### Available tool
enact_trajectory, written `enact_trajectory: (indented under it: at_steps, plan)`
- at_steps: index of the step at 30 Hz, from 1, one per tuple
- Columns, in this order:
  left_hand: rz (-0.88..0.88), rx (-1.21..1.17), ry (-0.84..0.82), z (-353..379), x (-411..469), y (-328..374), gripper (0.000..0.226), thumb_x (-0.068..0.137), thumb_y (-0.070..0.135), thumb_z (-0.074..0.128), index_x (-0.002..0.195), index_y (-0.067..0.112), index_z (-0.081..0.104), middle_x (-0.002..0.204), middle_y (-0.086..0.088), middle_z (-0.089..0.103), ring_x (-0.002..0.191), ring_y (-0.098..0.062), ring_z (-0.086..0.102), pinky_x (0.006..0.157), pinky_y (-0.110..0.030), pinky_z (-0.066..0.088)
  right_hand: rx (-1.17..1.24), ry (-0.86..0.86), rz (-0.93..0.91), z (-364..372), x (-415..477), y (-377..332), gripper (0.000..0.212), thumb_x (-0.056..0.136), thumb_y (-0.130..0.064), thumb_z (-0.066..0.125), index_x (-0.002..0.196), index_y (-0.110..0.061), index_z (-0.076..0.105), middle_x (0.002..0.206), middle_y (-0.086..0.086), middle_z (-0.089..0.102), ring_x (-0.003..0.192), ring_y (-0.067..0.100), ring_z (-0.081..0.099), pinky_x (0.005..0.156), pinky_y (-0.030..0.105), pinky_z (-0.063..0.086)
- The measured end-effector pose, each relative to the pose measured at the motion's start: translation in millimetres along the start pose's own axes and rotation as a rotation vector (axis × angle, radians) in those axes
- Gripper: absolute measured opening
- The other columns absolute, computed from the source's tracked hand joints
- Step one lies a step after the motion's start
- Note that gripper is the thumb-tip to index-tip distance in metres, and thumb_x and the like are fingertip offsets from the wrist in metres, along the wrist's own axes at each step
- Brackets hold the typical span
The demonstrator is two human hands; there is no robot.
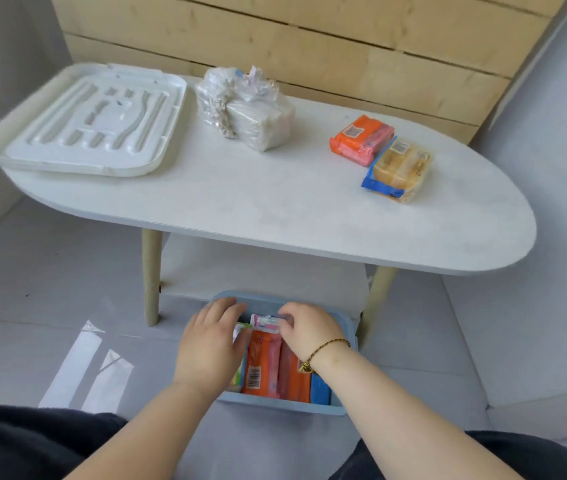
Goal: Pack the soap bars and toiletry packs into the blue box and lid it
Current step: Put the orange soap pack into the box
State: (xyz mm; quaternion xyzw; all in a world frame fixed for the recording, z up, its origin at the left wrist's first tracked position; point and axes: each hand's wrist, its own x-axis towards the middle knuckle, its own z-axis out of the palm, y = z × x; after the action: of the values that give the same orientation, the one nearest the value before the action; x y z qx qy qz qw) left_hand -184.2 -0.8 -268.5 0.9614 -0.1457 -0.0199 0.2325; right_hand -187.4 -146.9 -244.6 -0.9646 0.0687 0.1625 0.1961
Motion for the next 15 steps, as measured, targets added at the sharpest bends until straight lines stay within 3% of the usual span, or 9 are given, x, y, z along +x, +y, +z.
enact_trajectory:
  at_steps: [2,5,8,11,13,15]
  plan:
    - [0.139,-0.068,0.216,-14,-2,14,0.022,0.078,0.011,0.064,0.099,0.007,0.068,0.102,-0.013,0.069,0.094,-0.034,0.065,0.079,-0.042,0.052,0.087,0.14,-0.056,-27,-17,-4,0.032,0.095,-0.022,0.042,0.121,-0.017,0.058,0.118,0.004,0.066,0.107,0.02,0.059,0.089,0.028,0.047]
    - [0.269,-0.135,0.354,-41,2,33,0.033,0.079,0.021,0.043,0.092,0.005,0.069,0.094,-0.013,0.07,0.093,-0.022,0.054,0.081,-0.033,0.045,0.217,0.427,-0.132,-67,-36,-7,0.025,0.09,-0.013,0.05,0.108,-0.013,0.066,0.098,0.005,0.073,0.084,0.016,0.063,0.073,0.021,0.045]
    - [0.299,-0.124,0.43,-64,20,43,0.037,0.081,0.022,0.04,0.095,0.003,0.068,0.1,-0.017,0.068,0.099,-0.032,0.059,0.086,-0.036,0.041,0.322,0.666,-0.172,-104,-36,-8,0.021,0.084,-0.003,0.054,0.099,-0.006,0.069,0.084,0.012,0.072,0.074,0.025,0.063,0.07,0.027,0.047]
    - [0.25,-0.017,0.435,-81,49,48,0.04,0.084,0.027,0.042,0.108,0.003,0.063,0.115,-0.02,0.063,0.109,-0.039,0.057,0.094,-0.046,0.043,0.367,0.699,-0.112,-135,-8,-6,0.028,0.085,-0.004,0.053,0.112,-0.005,0.061,0.101,0.014,0.068,0.086,0.024,0.06,0.076,0.022,0.039]
    - [0.152,0.03,0.36,-87,70,47,0.044,0.091,0.032,0.046,0.128,0.008,0.05,0.138,-0.016,0.048,0.13,-0.033,0.04,0.109,-0.045,0.025,0.366,0.686,-0.05,-152,19,-4,0.034,0.087,-0.009,0.052,0.121,-0.007,0.054,0.119,0.012,0.061,0.103,0.023,0.058,0.083,0.022,0.037]
    - [0.085,0.107,0.289,-86,85,42,0.05,0.094,0.038,0.036,0.14,0.018,0.032,0.15,-0.004,0.031,0.14,-0.021,0.022,0.111,-0.035,0.008,0.327,0.699,-0.031,-166,45,-5,0.039,0.088,-0.012,0.051,0.127,-0.008,0.048,0.13,0.012,0.053,0.116,0.026,0.052,0.088,0.022,0.034]
